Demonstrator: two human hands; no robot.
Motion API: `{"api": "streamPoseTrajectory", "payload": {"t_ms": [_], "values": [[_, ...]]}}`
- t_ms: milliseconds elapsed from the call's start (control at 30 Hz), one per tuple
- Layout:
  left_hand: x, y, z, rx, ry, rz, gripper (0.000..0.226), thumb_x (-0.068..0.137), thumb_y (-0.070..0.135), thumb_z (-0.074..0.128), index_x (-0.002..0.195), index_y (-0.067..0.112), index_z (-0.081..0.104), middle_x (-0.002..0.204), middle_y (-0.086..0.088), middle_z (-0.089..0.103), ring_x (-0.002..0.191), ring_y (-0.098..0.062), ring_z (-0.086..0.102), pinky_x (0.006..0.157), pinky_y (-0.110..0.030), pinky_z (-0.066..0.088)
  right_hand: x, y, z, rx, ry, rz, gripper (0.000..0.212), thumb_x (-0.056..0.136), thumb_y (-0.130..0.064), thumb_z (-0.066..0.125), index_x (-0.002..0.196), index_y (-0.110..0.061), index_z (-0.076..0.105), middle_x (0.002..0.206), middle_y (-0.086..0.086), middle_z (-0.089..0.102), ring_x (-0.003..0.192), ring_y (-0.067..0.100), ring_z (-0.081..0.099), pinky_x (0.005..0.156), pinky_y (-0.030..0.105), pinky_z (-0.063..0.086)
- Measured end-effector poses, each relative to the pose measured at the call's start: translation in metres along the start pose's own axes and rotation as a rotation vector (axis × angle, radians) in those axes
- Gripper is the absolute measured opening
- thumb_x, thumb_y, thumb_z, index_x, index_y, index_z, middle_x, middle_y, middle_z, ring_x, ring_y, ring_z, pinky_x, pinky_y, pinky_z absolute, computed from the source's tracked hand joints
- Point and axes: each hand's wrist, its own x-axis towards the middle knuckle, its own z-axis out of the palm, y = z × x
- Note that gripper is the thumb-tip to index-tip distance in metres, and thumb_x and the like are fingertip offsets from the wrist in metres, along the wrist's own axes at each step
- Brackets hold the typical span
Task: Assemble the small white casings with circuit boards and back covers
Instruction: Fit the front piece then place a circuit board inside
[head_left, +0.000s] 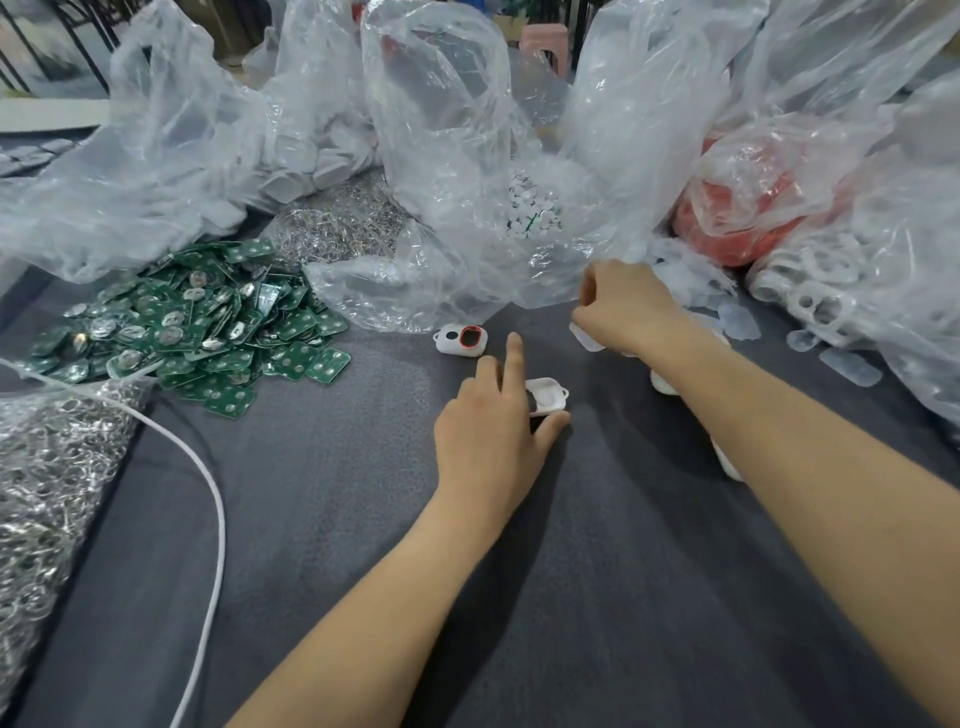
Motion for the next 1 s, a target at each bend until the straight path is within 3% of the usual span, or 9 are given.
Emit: {"api": "streamPoseTrajectory", "payload": {"t_ms": [67,133,300,500,600,667,800,867,1000], "values": [[0.003,0.004,0.001,0.022,-0.018,-0.021,0.089,0.085,0.065,0.050,0.153,0.022,0.012,0.130,-0.003,0.044,0.104,-0.026,0.056,0.069,-0.037,0.043,0.002,0.004,0.011,-0.172,-0.051,0.012,0.034,0.088,-0.016,0.055,0.121,-0.006,0.052,0.122,0.019,0.053,0.111,0.033,0.052,0.081,0.031,0.042],[0.005,0.008,0.002,0.042,-0.039,-0.076,0.089,0.084,0.067,0.049,0.153,0.023,0.013,0.135,-0.004,0.042,0.107,-0.027,0.055,0.072,-0.038,0.044,0.000,0.002,0.020,-0.291,-0.143,0.030,0.033,0.095,-0.020,0.049,0.125,-0.006,0.050,0.130,0.019,0.048,0.118,0.035,0.048,0.087,0.034,0.042],[0.004,0.021,0.008,-0.007,-0.007,-0.176,0.077,0.085,0.062,0.054,0.147,0.022,0.032,0.136,-0.007,0.043,0.109,-0.028,0.052,0.081,-0.039,0.037,0.000,-0.005,0.019,-0.329,0.010,-0.007,0.017,0.093,-0.008,0.053,0.107,-0.004,0.062,0.115,0.016,0.061,0.108,0.035,0.058,0.072,0.032,0.039],[0.003,0.010,0.005,-0.086,-0.011,-0.115,0.080,0.082,0.065,0.055,0.147,0.026,0.032,0.131,-0.002,0.046,0.111,-0.025,0.054,0.086,-0.036,0.040,-0.011,0.004,0.014,-0.289,0.161,-0.088,0.022,0.092,-0.009,0.049,0.107,-0.008,0.064,0.111,0.015,0.063,0.110,0.036,0.051,0.088,0.038,0.040],[0.003,0.010,0.000,-0.184,-0.012,-0.123,0.081,0.080,0.068,0.056,0.146,0.026,0.035,0.132,-0.001,0.049,0.112,-0.025,0.054,0.089,-0.039,0.042,-0.021,0.005,0.012,0.009,0.437,-0.197,0.018,0.088,-0.001,0.051,0.098,-0.008,0.064,0.097,0.011,0.067,0.099,0.031,0.055,0.082,0.038,0.043],[0.001,0.012,0.000,-0.277,-0.002,-0.127,0.077,0.082,0.064,0.058,0.145,0.024,0.038,0.133,-0.001,0.049,0.116,-0.025,0.050,0.094,-0.039,0.039,-0.037,0.003,0.012,0.378,0.477,-0.231,0.019,0.086,0.002,0.055,0.096,-0.013,0.061,0.083,0.001,0.064,0.080,0.020,0.061,0.071,0.031,0.050],[0.004,0.008,-0.009,-0.439,0.140,-0.133,0.056,0.085,0.040,0.053,0.137,0.021,0.051,0.131,-0.001,0.054,0.124,-0.023,0.040,0.104,-0.041,0.031,-0.078,0.008,0.025,1.055,0.225,-0.173,0.032,0.082,0.004,0.066,0.095,-0.024,0.061,0.079,-0.010,0.066,0.067,0.005,0.065,0.057,0.017,0.051],[0.005,0.004,-0.016,-0.600,0.170,-0.096,0.055,0.081,0.030,0.050,0.134,0.019,0.054,0.124,0.002,0.060,0.124,-0.021,0.044,0.105,-0.040,0.035,-0.086,0.015,0.032,1.204,0.156,-0.108,0.026,0.080,0.006,0.068,0.090,-0.017,0.064,0.077,-0.008,0.070,0.067,0.003,0.065,0.058,0.015,0.051],[0.006,0.001,-0.024,-0.984,0.053,-0.060,0.050,0.083,0.022,0.053,0.133,0.025,0.053,0.103,0.011,0.068,0.105,-0.012,0.060,0.087,-0.029,0.049,-0.086,0.019,0.031,1.300,0.116,-0.095,0.019,0.079,0.002,0.070,0.085,-0.016,0.067,0.078,-0.006,0.072,0.071,0.006,0.067,0.057,0.015,0.050]]}}
